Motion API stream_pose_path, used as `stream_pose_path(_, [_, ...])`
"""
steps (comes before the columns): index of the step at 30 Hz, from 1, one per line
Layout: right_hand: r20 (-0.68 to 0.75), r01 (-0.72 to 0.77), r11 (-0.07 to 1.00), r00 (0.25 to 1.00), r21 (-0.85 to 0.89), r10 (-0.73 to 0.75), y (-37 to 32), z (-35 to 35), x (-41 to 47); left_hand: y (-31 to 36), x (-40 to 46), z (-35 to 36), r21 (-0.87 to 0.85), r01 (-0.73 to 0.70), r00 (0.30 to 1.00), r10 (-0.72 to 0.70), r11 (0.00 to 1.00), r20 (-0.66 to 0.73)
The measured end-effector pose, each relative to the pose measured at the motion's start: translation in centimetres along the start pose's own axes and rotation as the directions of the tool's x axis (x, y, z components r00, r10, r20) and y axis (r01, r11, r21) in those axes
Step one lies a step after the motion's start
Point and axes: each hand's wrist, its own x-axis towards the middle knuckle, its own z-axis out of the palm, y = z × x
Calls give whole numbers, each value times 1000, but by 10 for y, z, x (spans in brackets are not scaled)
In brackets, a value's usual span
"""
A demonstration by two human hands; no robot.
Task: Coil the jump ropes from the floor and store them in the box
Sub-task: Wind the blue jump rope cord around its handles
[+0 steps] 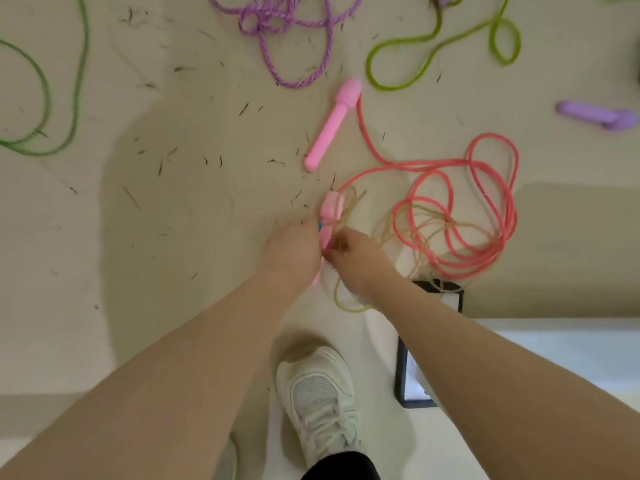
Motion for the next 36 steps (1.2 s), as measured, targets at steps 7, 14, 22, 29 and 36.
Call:
stream_pose_path(7, [7,-154,843,985,515,175,-32,-101,-95,-16,-88,-116,-738,224,919,-389,636,-57])
stream_pose_path(14, [218,-180,672,975,718,28,-157,-212,-236,65,-238,-269,-828,214,976,-79,518,203])
stream_pose_path(22, [68,82,691,980,718,-188,-286,-305,-424,144,-408,-405,-744,-64,990,135,665,36])
stream_pose_path(29, [-226,393,729,919,561,-322,-312,-352,-556,123,-493,-466,-272,-58,988,15,960,-157])
stream_pose_path(36, [-98,514,806,855,292,-510,-323,-371,-648,163,-568,-501,-473,-382,895,190,794,-404])
